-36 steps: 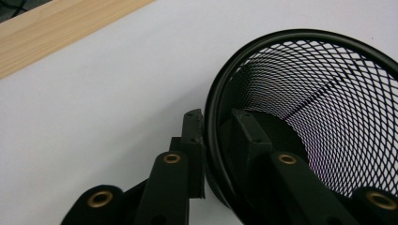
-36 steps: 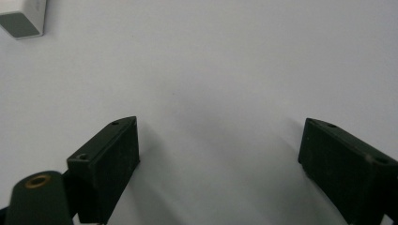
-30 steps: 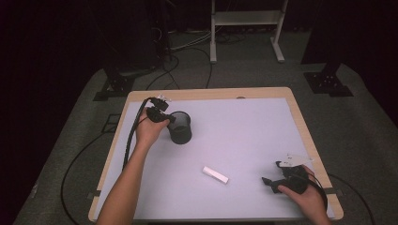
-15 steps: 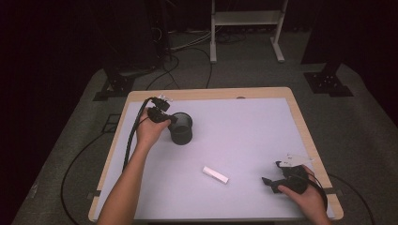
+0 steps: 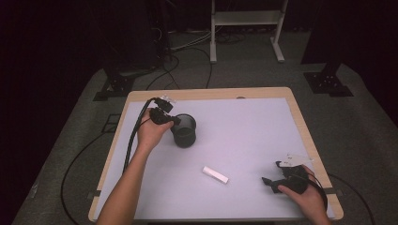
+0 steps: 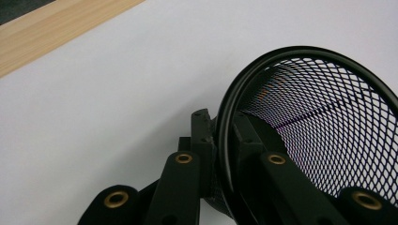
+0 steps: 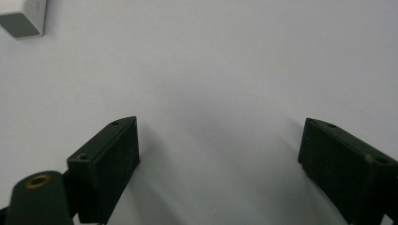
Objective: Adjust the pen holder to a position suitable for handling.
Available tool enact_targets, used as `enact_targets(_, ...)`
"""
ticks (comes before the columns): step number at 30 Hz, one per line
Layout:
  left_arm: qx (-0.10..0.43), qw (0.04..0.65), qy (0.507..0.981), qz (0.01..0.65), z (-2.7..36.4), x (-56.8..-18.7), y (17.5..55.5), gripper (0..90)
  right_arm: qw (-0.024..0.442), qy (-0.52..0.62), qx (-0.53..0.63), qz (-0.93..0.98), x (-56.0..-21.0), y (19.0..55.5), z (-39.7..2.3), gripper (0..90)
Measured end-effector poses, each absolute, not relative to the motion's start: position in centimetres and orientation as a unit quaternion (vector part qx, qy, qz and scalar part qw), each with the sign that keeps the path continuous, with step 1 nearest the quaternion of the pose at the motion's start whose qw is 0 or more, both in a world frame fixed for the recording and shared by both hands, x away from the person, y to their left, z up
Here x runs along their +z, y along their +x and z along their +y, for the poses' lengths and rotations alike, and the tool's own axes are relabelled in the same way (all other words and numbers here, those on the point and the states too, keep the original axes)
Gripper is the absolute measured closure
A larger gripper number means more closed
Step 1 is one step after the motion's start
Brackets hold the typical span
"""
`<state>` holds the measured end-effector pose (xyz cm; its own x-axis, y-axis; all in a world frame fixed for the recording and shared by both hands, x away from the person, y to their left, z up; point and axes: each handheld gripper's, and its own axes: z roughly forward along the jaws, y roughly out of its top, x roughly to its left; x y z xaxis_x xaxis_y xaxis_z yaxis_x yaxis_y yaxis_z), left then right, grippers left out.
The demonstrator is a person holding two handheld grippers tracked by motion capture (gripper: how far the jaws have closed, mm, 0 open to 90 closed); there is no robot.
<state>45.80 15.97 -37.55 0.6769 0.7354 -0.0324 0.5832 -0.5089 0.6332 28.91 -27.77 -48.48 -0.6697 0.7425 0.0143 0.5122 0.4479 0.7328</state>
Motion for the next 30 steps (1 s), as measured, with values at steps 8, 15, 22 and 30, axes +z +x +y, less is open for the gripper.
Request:
enact_targets(8,0.114,0.325,0.863,0.368,15.1,-36.7,44.7,82.4,0.156,0.375,0.368,0.836,-48.5,28.9,-27.8,11.7)
enact_targets(15,0.107,0.33,0.869,0.353,14.1,-36.4,43.9,82.4,0.156,0.376,0.368,0.836,-48.5,28.9,-27.8,11.7)
enact_targets(22,0.093,0.335,0.877,0.331,12.3,-36.3,42.9,82.4,0.156,0.376,0.368,0.836,-48.5,28.9,-27.8,11.7)
enact_targets(30,0.082,0.336,0.885,0.312,10.6,-36.6,42.3,82.4,0.156,0.376,0.368,0.836,-48.5,28.9,-27.8,11.7)
